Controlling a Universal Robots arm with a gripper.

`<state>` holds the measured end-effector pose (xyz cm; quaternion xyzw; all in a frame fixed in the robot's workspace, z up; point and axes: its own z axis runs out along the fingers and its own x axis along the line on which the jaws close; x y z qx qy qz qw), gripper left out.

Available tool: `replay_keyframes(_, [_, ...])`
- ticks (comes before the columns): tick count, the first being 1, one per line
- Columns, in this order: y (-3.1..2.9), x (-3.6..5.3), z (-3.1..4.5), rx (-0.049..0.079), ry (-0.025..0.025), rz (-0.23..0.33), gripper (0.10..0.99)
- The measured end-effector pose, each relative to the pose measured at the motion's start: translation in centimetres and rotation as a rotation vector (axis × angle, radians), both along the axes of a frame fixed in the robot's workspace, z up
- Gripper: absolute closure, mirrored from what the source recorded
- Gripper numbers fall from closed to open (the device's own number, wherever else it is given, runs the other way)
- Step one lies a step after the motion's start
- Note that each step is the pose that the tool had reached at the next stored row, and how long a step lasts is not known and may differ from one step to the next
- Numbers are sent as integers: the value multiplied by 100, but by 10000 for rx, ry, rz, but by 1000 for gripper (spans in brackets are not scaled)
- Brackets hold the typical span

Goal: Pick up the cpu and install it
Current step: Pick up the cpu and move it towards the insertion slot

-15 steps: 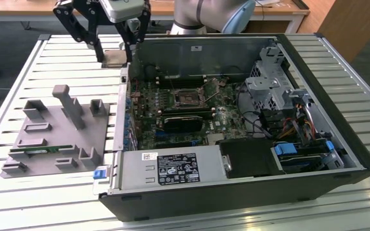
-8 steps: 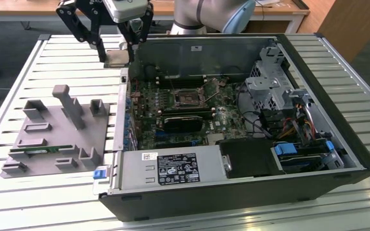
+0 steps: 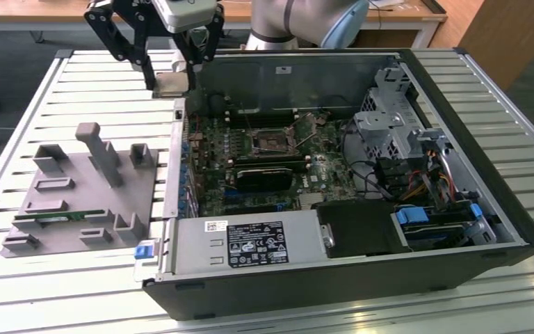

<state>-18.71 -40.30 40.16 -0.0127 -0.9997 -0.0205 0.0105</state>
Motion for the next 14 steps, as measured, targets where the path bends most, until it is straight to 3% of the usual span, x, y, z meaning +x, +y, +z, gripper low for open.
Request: replay_keyframes(14, [19, 82, -1, -1, 1, 0, 545])
